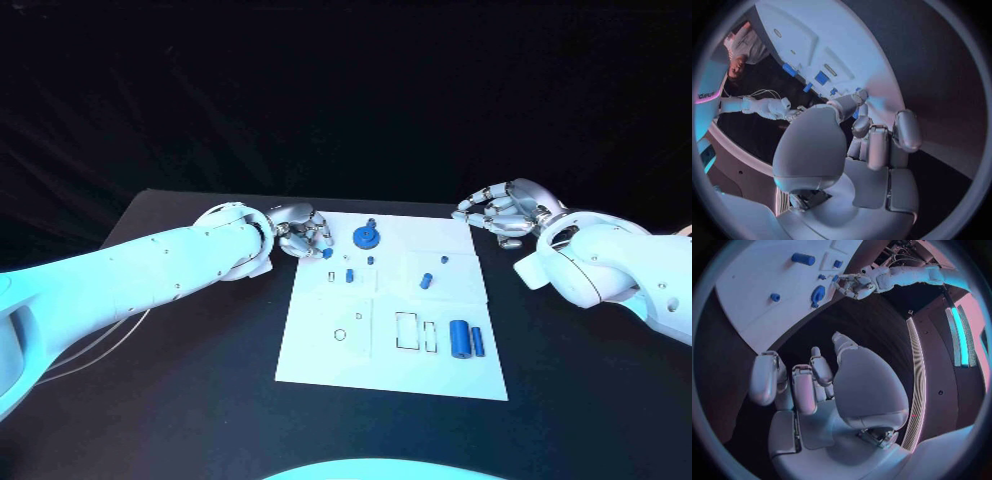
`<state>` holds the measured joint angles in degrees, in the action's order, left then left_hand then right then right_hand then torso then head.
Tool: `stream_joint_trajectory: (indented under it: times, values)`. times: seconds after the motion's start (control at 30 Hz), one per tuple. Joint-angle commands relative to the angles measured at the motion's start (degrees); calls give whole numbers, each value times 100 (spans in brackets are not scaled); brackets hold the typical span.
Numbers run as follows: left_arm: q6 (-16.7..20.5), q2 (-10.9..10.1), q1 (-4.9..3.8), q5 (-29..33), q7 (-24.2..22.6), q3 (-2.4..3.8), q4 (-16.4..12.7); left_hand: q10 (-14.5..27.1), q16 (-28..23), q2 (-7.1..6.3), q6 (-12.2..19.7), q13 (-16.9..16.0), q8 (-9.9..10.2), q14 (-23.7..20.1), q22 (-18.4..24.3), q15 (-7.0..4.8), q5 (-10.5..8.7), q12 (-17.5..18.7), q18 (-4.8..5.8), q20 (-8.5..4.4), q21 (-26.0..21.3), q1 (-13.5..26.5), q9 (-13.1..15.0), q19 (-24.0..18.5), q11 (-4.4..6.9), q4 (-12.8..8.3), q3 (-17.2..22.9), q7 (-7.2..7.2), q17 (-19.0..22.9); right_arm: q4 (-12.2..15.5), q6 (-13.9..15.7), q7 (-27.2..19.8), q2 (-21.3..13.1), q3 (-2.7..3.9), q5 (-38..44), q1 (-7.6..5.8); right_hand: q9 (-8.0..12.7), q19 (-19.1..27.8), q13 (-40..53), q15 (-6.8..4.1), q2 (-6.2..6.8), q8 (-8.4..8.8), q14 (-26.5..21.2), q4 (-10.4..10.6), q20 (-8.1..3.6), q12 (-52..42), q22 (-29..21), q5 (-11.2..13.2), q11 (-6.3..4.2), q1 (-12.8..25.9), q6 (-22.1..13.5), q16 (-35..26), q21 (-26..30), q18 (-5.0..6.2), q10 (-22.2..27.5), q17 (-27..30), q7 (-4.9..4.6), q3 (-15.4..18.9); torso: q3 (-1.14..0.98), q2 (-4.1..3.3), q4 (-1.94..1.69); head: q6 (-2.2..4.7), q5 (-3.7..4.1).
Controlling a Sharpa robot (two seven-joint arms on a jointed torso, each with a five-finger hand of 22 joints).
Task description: Assemble the parts on the task board
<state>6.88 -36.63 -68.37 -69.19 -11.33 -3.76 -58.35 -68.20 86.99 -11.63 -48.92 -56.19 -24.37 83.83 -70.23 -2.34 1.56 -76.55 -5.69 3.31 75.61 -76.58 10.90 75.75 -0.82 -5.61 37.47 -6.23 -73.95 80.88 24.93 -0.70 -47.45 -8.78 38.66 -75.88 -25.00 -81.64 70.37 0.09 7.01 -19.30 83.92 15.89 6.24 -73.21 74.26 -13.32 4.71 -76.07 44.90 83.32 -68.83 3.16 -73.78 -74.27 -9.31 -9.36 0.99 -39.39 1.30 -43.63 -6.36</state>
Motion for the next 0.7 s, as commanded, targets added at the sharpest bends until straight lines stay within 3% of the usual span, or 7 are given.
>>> stream_joint_trajectory:
  times: [0.03,0.37,0.7]
  values:
    - [57,-29,0,136,-92,15,-57,-14,108,-29,164,-76,157,363,-115,-3,128,-78,60,31,66,167,-77,26,-3,18,-119,20,-1035,0,-10,-13,4,1,5,6,-25,30,-18,-19,26,-98,320,46,-43,33,509,-108,-40,215,-57,-59,32,135,42,-438,16,-138,2,-1,4,10,0]
    - [-3,-86,-2,278,-166,60,-150,-23,110,-4,145,-88,190,367,-120,-4,130,-83,61,30,66,233,-74,30,-5,82,-200,8,-1043,0,-12,-11,5,1,5,10,-25,30,-18,-19,26,-98,320,46,-43,33,509,-108,-40,215,-57,-59,32,135,42,-438,16,-138,-2,-2,-1,3,11]
    - [-201,19,-3,132,1,67,-21,6,108,58,60,-63,188,365,-118,11,131,-66,61,36,63,167,-59,28,-28,70,-186,-26,-1040,0,-15,-9,6,1,5,11,-25,30,-18,-19,26,-98,320,46,-43,33,509,-108,-40,215,-57,-59,32,135,42,-438,16,-138,-5,-1,-5,-5,6]
